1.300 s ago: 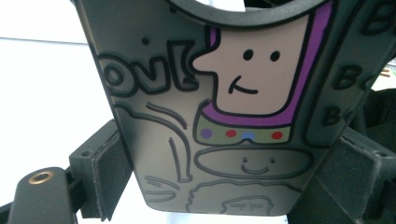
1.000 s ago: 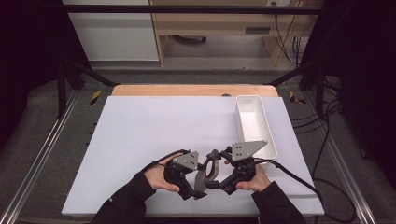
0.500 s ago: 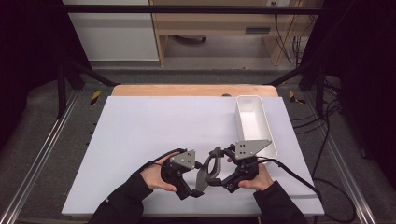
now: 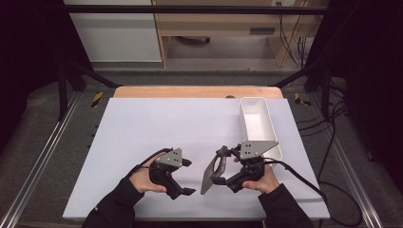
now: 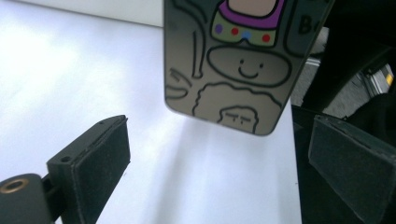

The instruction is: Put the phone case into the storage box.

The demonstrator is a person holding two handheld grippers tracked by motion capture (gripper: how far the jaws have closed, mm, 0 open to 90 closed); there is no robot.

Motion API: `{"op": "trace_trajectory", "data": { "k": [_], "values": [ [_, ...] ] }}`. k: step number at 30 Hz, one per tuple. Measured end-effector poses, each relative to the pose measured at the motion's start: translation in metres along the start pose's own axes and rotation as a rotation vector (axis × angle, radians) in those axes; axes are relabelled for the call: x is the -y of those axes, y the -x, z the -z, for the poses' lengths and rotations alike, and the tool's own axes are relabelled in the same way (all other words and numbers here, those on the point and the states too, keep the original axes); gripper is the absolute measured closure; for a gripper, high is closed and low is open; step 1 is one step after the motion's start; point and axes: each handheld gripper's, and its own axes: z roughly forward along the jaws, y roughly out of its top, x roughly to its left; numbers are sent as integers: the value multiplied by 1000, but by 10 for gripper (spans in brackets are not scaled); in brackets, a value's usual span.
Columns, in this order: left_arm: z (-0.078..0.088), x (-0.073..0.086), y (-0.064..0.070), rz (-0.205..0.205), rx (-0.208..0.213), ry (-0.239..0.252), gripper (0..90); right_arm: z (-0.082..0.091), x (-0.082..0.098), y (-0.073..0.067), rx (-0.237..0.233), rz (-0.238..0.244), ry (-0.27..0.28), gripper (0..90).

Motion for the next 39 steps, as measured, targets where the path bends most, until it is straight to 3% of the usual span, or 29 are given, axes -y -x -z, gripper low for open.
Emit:
{"op": "trace_trajectory", "data": {
  "k": [5,17,22,28,39],
  "values": [
    [13,10,-3,57,-60,41,46,1,-1,1,39,-10,-4,120],
    [43,41,-12,196,-251,137,41,9,-6,4,111,-35,-2,120],
    [56,54,-14,251,-352,183,40,12,-9,5,147,-46,4,120],
    [69,72,-16,308,-430,225,38,17,-12,7,188,-66,6,121],
    [76,89,-19,342,-471,229,31,30,-22,12,278,-99,17,121]
  ]
}}
